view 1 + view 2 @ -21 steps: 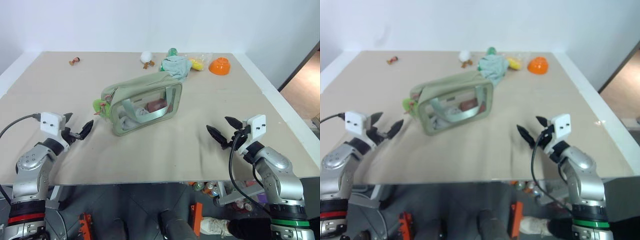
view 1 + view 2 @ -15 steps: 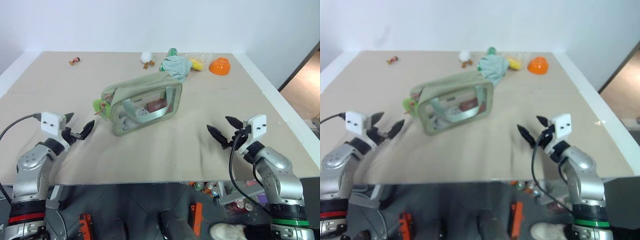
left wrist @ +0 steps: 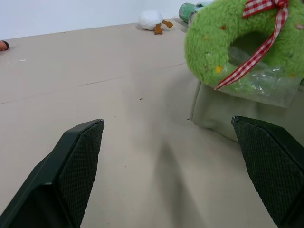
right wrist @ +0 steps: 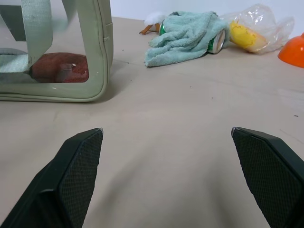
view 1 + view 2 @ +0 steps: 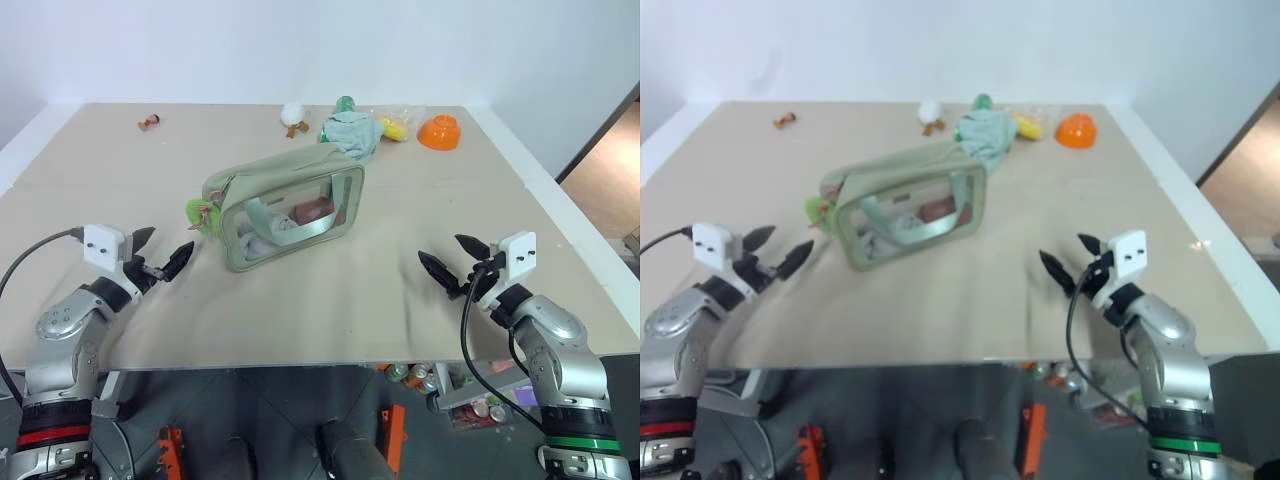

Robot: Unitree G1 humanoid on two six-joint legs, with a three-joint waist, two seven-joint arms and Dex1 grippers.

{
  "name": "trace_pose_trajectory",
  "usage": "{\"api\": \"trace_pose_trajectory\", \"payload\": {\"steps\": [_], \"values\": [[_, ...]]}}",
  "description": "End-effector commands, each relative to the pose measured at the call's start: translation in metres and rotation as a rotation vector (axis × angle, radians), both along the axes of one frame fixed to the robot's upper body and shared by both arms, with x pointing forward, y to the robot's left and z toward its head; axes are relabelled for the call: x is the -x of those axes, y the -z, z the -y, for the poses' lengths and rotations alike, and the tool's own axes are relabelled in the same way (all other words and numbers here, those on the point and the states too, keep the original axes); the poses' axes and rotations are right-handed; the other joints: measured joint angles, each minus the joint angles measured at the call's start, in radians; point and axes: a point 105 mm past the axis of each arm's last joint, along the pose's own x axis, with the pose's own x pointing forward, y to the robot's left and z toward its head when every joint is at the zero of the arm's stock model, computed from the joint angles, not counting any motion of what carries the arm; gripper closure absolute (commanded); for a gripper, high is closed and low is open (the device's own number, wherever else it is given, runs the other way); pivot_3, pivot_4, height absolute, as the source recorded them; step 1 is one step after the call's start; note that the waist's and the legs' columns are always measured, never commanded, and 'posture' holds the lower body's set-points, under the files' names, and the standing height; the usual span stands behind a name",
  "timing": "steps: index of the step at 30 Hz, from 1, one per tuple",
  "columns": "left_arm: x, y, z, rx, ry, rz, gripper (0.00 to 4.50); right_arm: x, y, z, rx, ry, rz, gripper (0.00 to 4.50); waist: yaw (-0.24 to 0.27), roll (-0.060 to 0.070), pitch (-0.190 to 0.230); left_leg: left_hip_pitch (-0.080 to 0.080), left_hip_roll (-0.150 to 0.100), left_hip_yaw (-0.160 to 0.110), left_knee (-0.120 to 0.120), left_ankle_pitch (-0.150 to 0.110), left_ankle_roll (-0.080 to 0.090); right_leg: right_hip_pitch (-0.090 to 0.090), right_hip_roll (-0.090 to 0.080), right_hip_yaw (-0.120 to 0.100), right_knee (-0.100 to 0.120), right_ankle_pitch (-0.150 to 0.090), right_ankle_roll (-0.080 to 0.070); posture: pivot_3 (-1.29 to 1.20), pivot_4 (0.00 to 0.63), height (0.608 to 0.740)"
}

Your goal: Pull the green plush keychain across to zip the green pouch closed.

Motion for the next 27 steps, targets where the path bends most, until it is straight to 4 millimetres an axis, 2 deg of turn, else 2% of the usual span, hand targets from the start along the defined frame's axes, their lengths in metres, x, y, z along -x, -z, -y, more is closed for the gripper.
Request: {"api": "trace_pose_trajectory", "payload": {"steps": [1, 6, 10, 14, 19, 22, 27], "values": [[0.008, -0.023, -0.011, -0.006, -0.019, 0.073, 0.04, -0.001, -0.018, 0.005, 0.015, -0.007, 0.068, 0.00, 0.000, 0.000, 0.000, 0.000, 0.000, 0.000, 0.000, 0.000, 0.000, 0.000, 0.000, 0.000, 0.000, 0.000, 0.000, 0.00, 0.150, 0.738], [0.025, -0.050, -0.004, -0.009, 0.073, 0.124, 0.04, -0.007, -0.033, -0.003, 0.040, -0.079, 0.105, 0.00, -0.002, 0.000, 0.001, 0.000, 0.000, 0.000, 0.000, 0.000, 0.000, 0.000, 0.000, 0.000, 0.000, 0.000, -0.001, 0.00, 0.150, 0.738], [0.045, -0.074, 0.004, 0.013, 0.195, 0.115, 0.04, -0.020, -0.063, -0.014, 0.049, -0.162, 0.154, 0.00, -0.006, 0.002, 0.002, 0.000, 0.000, 0.001, 0.000, 0.000, 0.000, -0.001, 0.000, 0.000, 0.000, -0.001, -0.002, 0.00, 0.150, 0.738], [0.062, -0.091, 0.038, 0.001, 0.423, 0.050, 0.04, -0.036, -0.104, -0.052, 0.075, -0.343, 0.217, 0.00, -0.010, 0.003, 0.003, 0.000, 0.001, 0.001, 0.000, 0.000, 0.000, -0.001, 0.000, 0.000, 0.001, -0.002, -0.004, 0.00, 0.150, 0.738], [0.065, -0.097, 0.063, 0.001, 0.553, 0.019, 0.04, -0.060, -0.142, -0.090, 0.131, -0.486, 0.267, 0.00, -0.019, 0.005, 0.005, 0.001, 0.001, 0.000, 0.000, 0.000, 0.000, 0.000, 0.000, -0.001, 0.001, -0.002, -0.004, 0.00, 0.150, 0.738], [0.065, -0.099, 0.077, 0.013, 0.603, 0.017, 0.04, -0.069, -0.143, -0.105, 0.173, -0.568, 0.239, 0.00, -0.019, 0.004, 0.004, -0.001, 0.001, -0.003, -0.001, 0.000, 0.000, -0.001, 0.000, -0.004, 0.000, -0.001, -0.002, 0.00, 0.150, 0.738], [0.065, -0.097, 0.090, 0.047, 0.638, 0.015, 0.04, -0.080, -0.127, -0.117, 0.247, -0.650, 0.168, 0.00, -0.020, 0.004, 0.005, -0.004, 0.000, -0.006, -0.001, -0.003, -0.001, -0.002, 0.000, -0.007, 0.000, -0.001, -0.006, 0.00, 0.150, 0.738]]}}
